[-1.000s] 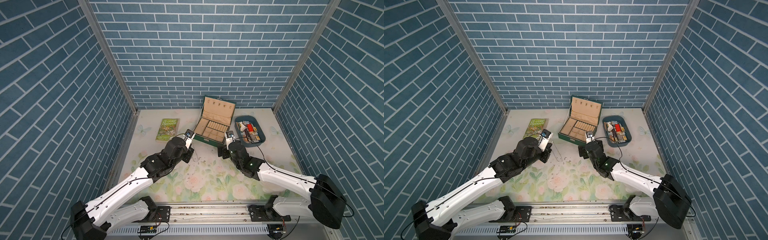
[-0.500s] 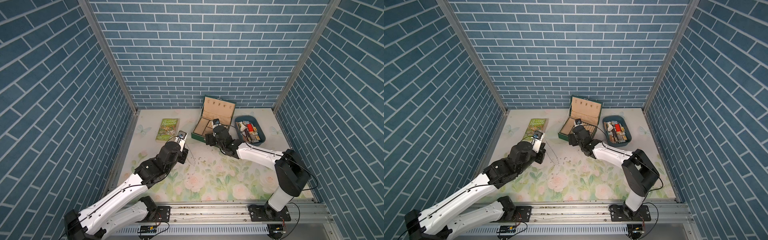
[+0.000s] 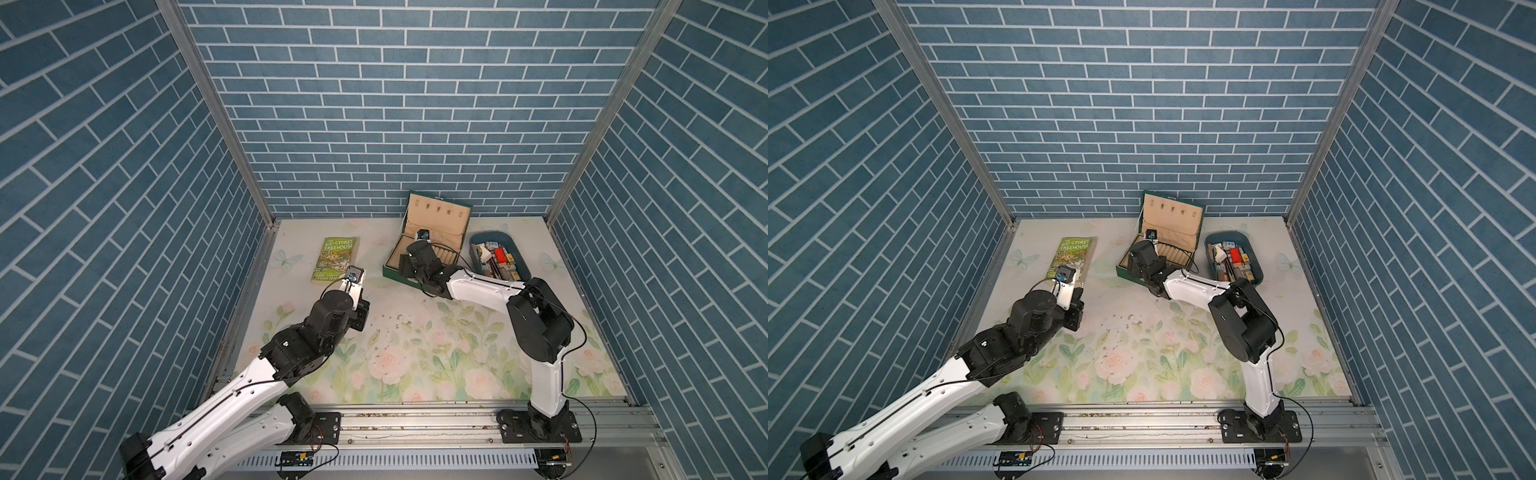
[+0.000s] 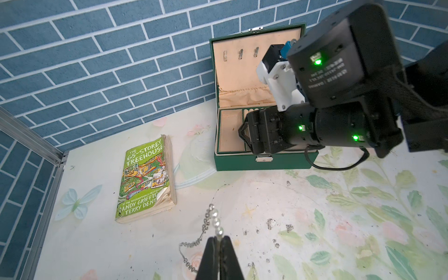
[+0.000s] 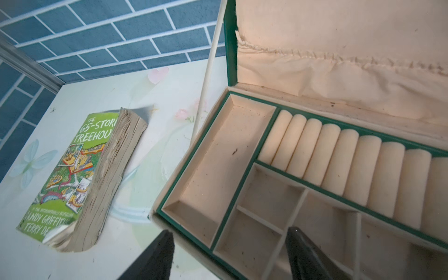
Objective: Put jewelry chain into jewelry box
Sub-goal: Move the jewelry box to the center of the board.
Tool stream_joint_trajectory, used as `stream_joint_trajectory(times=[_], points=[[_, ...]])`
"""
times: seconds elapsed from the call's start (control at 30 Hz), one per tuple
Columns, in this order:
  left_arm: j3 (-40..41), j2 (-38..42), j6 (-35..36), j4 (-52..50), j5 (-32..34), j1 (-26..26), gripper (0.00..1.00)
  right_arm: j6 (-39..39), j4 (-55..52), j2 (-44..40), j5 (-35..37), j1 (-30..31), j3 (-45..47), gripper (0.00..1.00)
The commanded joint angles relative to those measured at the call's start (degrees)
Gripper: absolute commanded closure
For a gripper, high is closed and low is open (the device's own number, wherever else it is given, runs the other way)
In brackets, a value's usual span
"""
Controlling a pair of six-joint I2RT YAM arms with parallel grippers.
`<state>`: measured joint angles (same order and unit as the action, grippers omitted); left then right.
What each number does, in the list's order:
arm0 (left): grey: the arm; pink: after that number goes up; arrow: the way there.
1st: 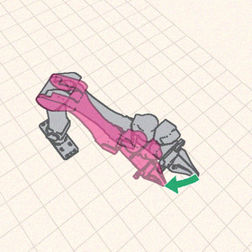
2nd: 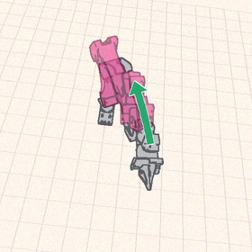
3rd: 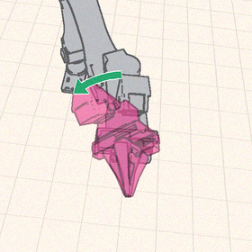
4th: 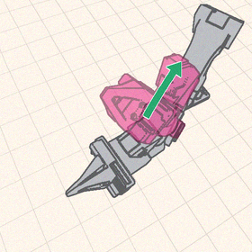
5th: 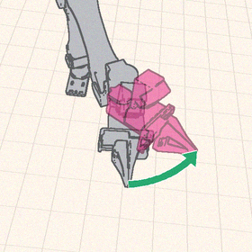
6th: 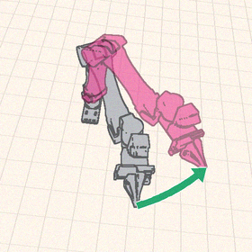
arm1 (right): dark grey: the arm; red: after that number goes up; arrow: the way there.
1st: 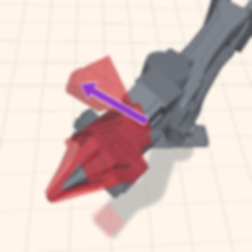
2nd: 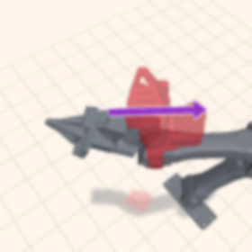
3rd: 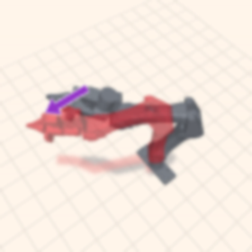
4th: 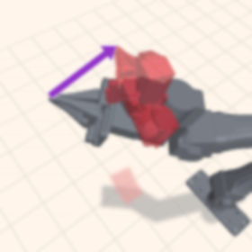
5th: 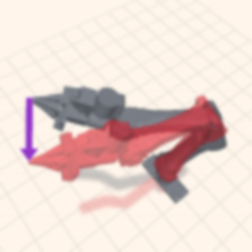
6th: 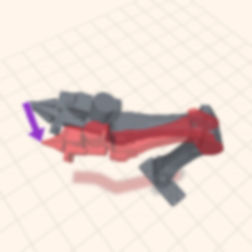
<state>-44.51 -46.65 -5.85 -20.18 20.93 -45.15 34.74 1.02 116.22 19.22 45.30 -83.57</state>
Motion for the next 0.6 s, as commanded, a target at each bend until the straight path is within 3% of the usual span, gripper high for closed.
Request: stream_joint_trajectory(times=[0.0, 0.3, 0.57], points=[[0.8, 0.6, -0.6, 1.2, 1.2, -0.1, 1.0, 1.6, -6.3, 4.5, 4.1, -0.1, -6.2, 0.23], [1.3, 0.6, -0.5, 1.5, 1.8, -0.1, 1.0, 1.1, -16.0, 13.0, 7.1, -0.1, -17.3, 0.25], [1.2, 0.9, -0.2, 1.5, 2.1, -0.1, 1.0, 0.9, -17.1, 15.8, 3.4, 0.0, -17.9, 0.33]])
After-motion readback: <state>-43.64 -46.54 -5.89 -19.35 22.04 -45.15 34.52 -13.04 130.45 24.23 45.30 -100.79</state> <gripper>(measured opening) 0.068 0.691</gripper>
